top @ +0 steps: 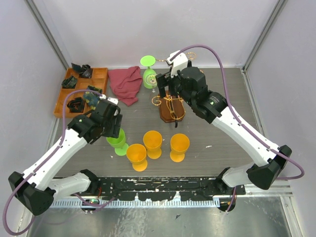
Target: Place the wine glass upside down on the wine glass rack
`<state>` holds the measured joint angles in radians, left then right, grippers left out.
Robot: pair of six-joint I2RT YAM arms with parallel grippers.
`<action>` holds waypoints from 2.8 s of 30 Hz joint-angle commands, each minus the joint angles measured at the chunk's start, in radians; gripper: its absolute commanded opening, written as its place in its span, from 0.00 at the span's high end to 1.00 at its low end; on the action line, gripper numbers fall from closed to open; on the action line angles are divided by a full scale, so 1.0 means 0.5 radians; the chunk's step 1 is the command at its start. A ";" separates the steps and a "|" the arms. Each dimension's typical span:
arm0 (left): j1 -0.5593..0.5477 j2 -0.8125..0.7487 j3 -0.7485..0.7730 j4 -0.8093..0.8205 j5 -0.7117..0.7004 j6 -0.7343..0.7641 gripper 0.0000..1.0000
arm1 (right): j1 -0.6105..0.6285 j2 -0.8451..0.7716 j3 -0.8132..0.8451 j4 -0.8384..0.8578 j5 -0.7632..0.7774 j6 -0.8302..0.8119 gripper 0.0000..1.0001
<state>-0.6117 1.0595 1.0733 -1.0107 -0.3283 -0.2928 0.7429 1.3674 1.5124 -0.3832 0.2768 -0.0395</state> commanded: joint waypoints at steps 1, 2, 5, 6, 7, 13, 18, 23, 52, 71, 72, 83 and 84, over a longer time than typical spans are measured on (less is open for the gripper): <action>-0.006 0.072 0.017 0.027 -0.058 -0.133 0.27 | -0.005 -0.092 0.005 0.082 0.032 -0.049 0.00; -0.008 0.083 0.006 0.032 -0.053 -0.151 0.27 | -0.005 -0.092 0.003 0.083 0.035 -0.054 0.00; -0.007 0.106 -0.024 0.053 -0.025 -0.187 0.29 | -0.007 -0.090 -0.005 0.078 0.038 -0.072 0.00; -0.005 0.109 -0.032 0.059 -0.013 -0.197 0.30 | -0.004 -0.088 -0.004 0.077 0.040 -0.079 0.00; -0.007 0.112 -0.043 0.065 0.000 -0.203 0.30 | -0.007 -0.085 -0.006 0.076 0.039 -0.088 0.00; -0.006 0.145 -0.092 0.077 0.051 -0.270 0.41 | -0.006 -0.055 0.015 0.078 0.024 -0.120 0.00; -0.006 0.125 -0.102 0.092 0.057 -0.315 0.64 | -0.005 -0.055 0.013 0.081 0.023 -0.144 0.00; -0.007 0.078 -0.048 0.066 -0.035 -0.329 0.94 | -0.006 -0.066 -0.011 0.099 0.040 -0.160 0.00; 0.004 -0.201 0.602 1.939 0.021 1.415 0.96 | -0.006 0.228 0.659 0.204 -0.862 0.909 0.00; -0.007 -0.075 -0.149 3.873 0.732 1.818 1.00 | -0.265 0.237 0.494 1.192 -1.372 2.112 0.02; -0.008 -0.075 -0.180 3.910 0.763 1.851 1.00 | -0.273 0.244 0.479 1.248 -1.391 2.161 0.02; -0.076 -0.088 -0.336 4.086 0.787 2.029 1.00 | -0.283 0.342 0.350 1.642 -1.466 2.442 0.08; -0.082 -0.088 -0.343 4.091 0.788 2.036 1.00 | -0.283 0.346 0.329 1.665 -1.458 2.444 0.09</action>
<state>-0.6395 1.0264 0.9192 0.9325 0.0544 0.6868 0.6018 1.5398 1.6966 0.3264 -0.4400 1.1362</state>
